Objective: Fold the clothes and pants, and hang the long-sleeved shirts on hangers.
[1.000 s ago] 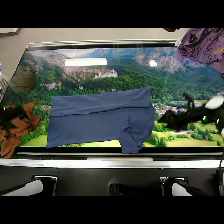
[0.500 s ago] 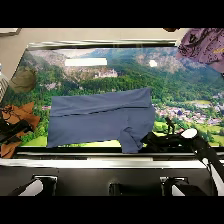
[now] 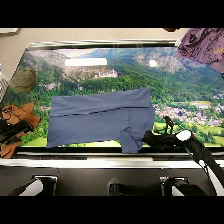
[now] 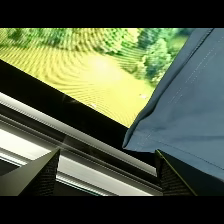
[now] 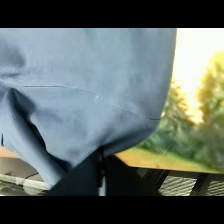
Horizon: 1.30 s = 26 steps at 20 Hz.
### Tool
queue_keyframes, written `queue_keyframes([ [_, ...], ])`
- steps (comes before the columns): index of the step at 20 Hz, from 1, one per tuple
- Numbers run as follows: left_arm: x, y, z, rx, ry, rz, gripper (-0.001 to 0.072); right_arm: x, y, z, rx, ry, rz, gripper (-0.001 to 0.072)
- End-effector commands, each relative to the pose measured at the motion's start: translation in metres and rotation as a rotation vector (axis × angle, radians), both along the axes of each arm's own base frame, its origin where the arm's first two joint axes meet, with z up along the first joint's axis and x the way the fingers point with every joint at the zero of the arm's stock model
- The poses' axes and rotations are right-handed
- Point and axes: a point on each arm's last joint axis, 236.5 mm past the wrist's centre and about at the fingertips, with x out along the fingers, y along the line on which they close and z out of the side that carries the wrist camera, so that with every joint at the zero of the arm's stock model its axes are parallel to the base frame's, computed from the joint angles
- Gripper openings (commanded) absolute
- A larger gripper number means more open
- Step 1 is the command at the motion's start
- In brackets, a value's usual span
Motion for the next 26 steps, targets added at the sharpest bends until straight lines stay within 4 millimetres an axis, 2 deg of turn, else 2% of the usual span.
queue_keyframes([
  [1,-0.001,-0.001,0.0,-0.004,0.008,0.034,0.0663,-0.007,0.004,0.001,0.013,0.021,0.023,0.003],
  [2,-0.005,-0.002,0.0,-0.01,0.028,0.082,0.0614,-0.01,0.005,0.001,0.019,0.031,0.031,0.003],
  [3,-0.009,-0.004,-0.002,-0.015,0.036,0.055,0.0497,-0.012,0.005,0.001,0.016,0.037,0.038,0.003],
  [6,-0.036,-0.002,-0.022,-0.044,0.051,0.048,0.0505,-0.014,0.001,0.0,-0.008,0.052,0.04,0.003],
  [8,-0.05,-0.016,-0.04,-0.162,0.025,0.103,0.0539,-0.011,-0.001,0.004,-0.021,0.044,0.058,0.003],
  [10,-0.04,-0.04,-0.053,-0.32,-0.083,0.17,0.0538,-0.006,-0.002,0.008,-0.027,0.03,0.064,0.003],
  [12,-0.032,-0.053,-0.059,-0.386,-0.156,0.167,0.0538,-0.004,-0.001,0.01,-0.024,0.027,0.066,0.003],
  [16,-0.03,-0.063,-0.069,-0.419,-0.169,0.165,0.0538,-0.008,0.0,0.01,-0.02,0.038,0.077,0.003],
  [22,-0.031,-0.063,-0.079,-0.431,-0.143,0.174,0.0538,-0.008,-0.001,0.01,-0.025,0.037,0.08,0.003],
  [26,-0.029,-0.073,-0.088,-0.437,-0.114,0.14,0.0538,-0.008,-0.001,0.01,-0.025,0.037,0.08,0.003],
])
